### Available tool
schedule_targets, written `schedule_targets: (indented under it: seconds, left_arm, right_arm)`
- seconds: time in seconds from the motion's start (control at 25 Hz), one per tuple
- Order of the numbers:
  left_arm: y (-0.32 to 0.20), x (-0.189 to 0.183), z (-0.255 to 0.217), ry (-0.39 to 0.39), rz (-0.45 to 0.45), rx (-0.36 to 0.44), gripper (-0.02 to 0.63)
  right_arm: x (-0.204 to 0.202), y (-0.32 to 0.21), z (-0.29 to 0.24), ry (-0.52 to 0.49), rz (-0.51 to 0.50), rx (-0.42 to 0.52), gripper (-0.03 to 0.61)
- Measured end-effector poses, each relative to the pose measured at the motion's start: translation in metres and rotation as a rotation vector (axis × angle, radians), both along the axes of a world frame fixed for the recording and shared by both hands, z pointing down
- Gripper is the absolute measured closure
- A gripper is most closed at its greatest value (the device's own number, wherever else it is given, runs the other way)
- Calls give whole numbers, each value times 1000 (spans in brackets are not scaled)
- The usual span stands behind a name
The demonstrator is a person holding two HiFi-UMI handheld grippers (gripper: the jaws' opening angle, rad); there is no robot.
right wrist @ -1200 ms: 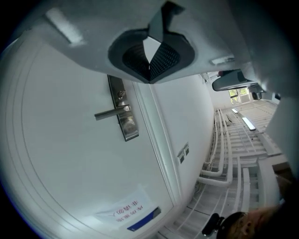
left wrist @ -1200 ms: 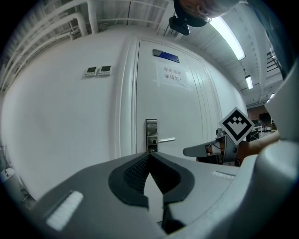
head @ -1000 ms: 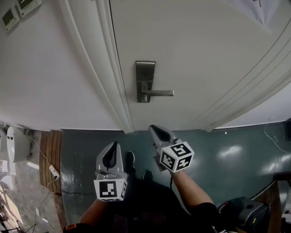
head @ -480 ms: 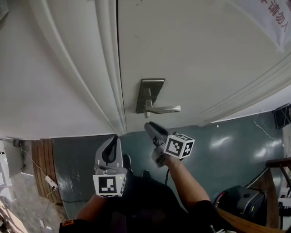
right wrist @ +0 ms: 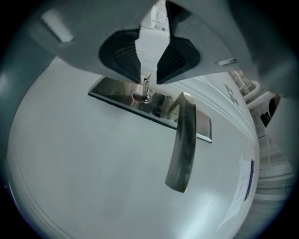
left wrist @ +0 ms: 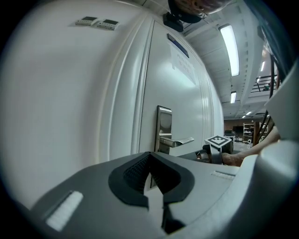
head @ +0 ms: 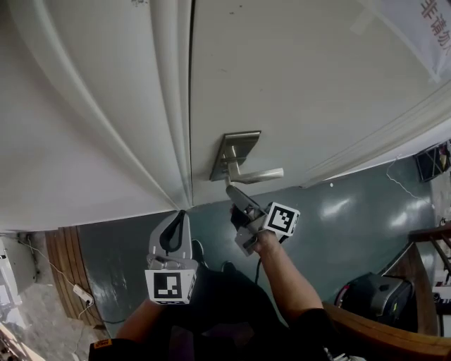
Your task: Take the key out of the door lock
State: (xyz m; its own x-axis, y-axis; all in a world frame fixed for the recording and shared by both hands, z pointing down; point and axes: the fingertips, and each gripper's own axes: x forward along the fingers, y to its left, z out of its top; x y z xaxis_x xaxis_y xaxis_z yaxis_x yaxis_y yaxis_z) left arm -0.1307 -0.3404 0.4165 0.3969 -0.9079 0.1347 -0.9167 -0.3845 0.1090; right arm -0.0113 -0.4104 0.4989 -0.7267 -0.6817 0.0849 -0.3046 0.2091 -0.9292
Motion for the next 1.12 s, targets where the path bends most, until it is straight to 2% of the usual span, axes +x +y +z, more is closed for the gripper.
schedule_targets:
  seconds: [0.28, 0.44, 0.68, 1.12]
  left_arm:
    - [-5, -5, 3, -3, 9, -9, 595]
    - [-7, -8, 6, -2, 0, -11, 596]
    - [-7, -9, 8, -12, -10, -22, 595]
    - [-1, -3, 11, -10, -39, -43, 595]
  right_arm:
    - [0, -9, 2, -119, 33, -36, 489]
    - [0, -13, 5, -158, 42, -52, 548]
    - [0, -13, 7, -219, 26, -68, 555]
    - [0, -8, 8, -251, 28, -109, 563]
